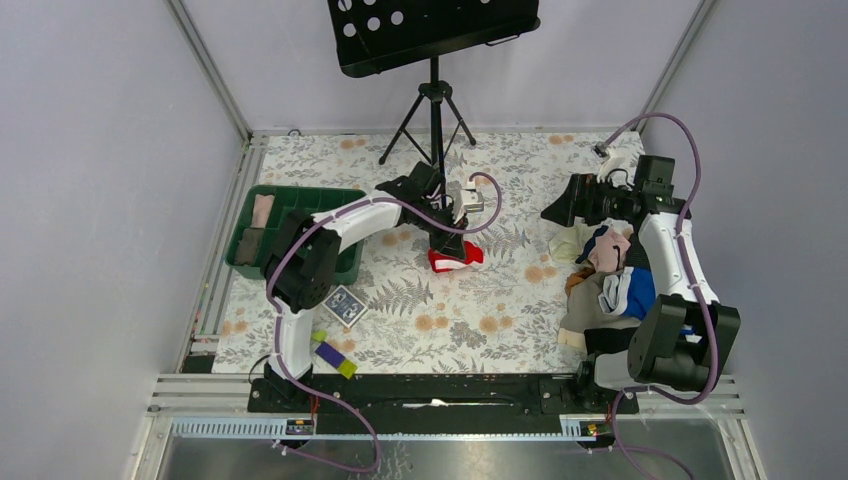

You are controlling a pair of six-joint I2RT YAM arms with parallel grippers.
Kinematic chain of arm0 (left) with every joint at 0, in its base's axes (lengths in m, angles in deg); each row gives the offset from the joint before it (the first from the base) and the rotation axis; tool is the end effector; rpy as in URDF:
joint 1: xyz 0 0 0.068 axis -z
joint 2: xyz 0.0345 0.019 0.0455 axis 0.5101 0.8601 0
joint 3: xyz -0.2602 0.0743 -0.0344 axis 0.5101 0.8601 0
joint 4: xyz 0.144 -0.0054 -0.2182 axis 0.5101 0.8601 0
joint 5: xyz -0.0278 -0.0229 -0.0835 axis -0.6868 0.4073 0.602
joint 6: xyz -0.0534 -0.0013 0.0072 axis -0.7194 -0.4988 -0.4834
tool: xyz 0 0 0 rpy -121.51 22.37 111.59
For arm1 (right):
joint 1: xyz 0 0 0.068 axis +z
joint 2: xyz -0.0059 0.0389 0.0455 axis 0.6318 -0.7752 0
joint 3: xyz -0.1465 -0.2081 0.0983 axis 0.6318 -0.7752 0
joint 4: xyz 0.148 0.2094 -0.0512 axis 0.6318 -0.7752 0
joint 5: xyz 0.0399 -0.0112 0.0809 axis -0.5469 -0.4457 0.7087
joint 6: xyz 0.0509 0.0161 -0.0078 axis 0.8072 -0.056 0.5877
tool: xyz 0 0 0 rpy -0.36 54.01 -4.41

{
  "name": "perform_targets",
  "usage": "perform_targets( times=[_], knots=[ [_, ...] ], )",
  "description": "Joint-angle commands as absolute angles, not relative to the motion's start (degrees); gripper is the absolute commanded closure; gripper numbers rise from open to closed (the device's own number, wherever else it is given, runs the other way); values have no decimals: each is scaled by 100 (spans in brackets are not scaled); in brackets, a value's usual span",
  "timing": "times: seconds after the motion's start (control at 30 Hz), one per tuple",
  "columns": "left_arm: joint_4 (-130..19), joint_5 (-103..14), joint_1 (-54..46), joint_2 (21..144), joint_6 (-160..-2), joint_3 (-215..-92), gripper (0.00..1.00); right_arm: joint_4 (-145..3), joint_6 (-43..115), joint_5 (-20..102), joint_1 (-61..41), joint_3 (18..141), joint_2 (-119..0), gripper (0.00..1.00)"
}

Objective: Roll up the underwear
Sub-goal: Roll the underwear to the center of the board.

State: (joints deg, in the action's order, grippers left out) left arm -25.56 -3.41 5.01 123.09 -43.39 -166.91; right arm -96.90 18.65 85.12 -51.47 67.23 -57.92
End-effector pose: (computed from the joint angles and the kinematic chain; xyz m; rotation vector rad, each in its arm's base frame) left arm 0.3323 -0.2719 0.1997 1.5125 1.9119 -1.1661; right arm 0.2950 -0.0357 0.2975 -0.4015 2.0628 0.7953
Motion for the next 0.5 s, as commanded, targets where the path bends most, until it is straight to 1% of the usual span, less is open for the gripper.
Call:
perform_targets(
  times=[0.0, 0.07, 0.1, 0.2, 0.27, 0.3, 0.37, 0.4, 0.47],
  knots=[
    [-2548, -102, 497, 12219, -4310, -16625, 98, -9337, 1914, 8607, -5074, 6742, -5787, 0],
    [-2542, -163, 529, 12173, -4301, -16517, 92, -9326, 1907, 8591, -5059, 6736, -5827, 0],
    [-2542, -253, 553, 12142, -4258, -16456, 90, -9303, 1906, 8571, -5041, 6720, -5848, 0],
    [-2649, -512, 605, 12115, -4199, -16280, 89, -9179, 1839, 8302, -4764, 6601, -5871, 0],
    [-2827, -577, 600, 12102, -4273, -16174, 90, -9287, 1391, 8189, -4335, 6494, -5812, 0],
    [-2855, -589, 594, 12117, -4269, -16170, 91, -9333, 1044, 8201, -4103, 6388, -5717, 2],
    [-2861, -559, 561, 12162, -4259, -16223, 92, -8996, 517, 8202, -3631, 5904, -5241, 9],
    [-2867, -531, 530, 12187, -4270, -16279, 93, -8662, 368, 8185, -3453, 5575, -5006, 14],
    [-2836, -404, 418, 12274, -4359, -16409, 94, -8215, -124, 7994, -3065, 4908, -4598, 31]
  ],
)
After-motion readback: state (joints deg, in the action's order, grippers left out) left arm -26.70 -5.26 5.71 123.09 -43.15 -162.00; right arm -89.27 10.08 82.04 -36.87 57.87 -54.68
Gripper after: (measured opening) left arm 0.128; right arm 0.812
